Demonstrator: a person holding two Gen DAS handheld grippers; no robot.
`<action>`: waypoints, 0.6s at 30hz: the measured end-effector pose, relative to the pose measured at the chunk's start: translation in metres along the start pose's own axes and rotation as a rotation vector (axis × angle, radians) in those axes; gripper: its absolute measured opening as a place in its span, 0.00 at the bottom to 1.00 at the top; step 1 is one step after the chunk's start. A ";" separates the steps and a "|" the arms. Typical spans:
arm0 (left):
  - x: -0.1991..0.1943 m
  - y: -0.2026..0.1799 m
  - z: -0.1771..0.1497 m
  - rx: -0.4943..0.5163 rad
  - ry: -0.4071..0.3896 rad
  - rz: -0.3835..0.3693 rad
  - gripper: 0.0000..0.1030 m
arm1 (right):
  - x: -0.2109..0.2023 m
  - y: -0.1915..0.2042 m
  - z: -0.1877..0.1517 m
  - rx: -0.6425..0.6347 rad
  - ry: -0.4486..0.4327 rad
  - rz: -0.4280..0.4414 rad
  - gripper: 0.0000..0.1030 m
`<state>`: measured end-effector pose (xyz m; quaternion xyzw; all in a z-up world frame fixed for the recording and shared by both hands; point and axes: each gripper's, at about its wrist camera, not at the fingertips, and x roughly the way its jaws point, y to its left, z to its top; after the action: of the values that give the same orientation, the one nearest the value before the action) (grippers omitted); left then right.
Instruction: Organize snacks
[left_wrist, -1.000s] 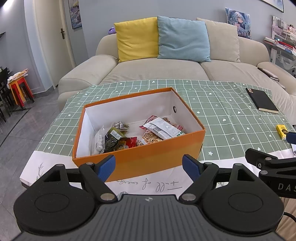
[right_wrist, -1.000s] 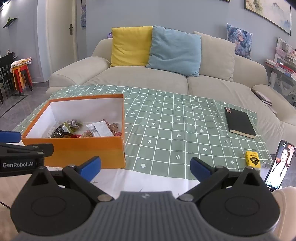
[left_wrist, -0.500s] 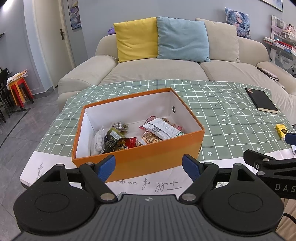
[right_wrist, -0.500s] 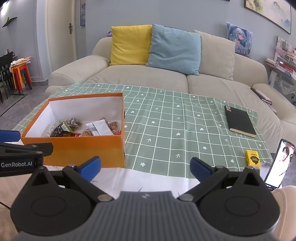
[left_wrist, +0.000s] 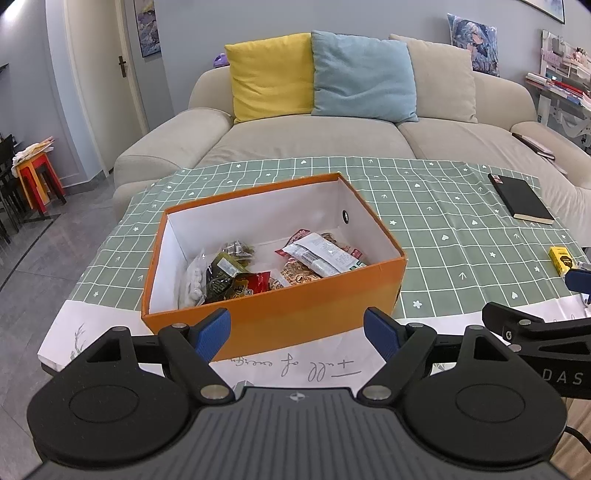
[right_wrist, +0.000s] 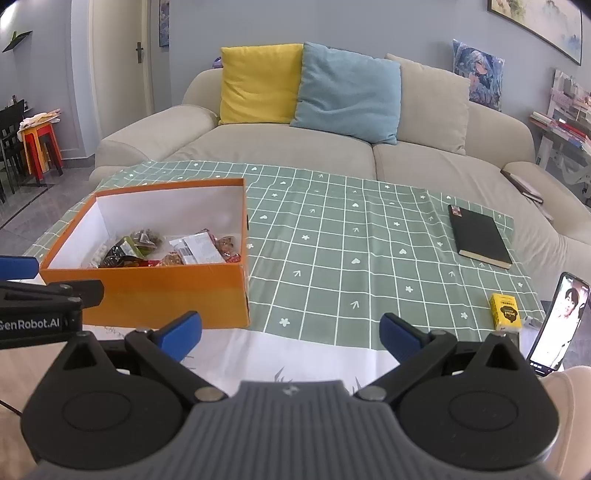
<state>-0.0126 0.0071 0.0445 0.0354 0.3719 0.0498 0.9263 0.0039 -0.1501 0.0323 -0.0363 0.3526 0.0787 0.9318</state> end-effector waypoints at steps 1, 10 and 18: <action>0.000 0.000 0.000 -0.001 0.001 0.001 0.93 | 0.000 0.000 0.000 0.001 0.002 -0.001 0.96; 0.000 0.000 0.000 0.002 -0.005 -0.003 0.93 | 0.001 -0.001 0.000 0.004 0.011 -0.001 0.96; -0.001 0.000 0.001 -0.001 -0.006 0.003 0.93 | 0.002 -0.001 0.000 0.008 0.014 -0.002 0.96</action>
<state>-0.0123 0.0070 0.0463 0.0358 0.3690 0.0510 0.9273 0.0053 -0.1508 0.0313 -0.0334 0.3595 0.0759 0.9295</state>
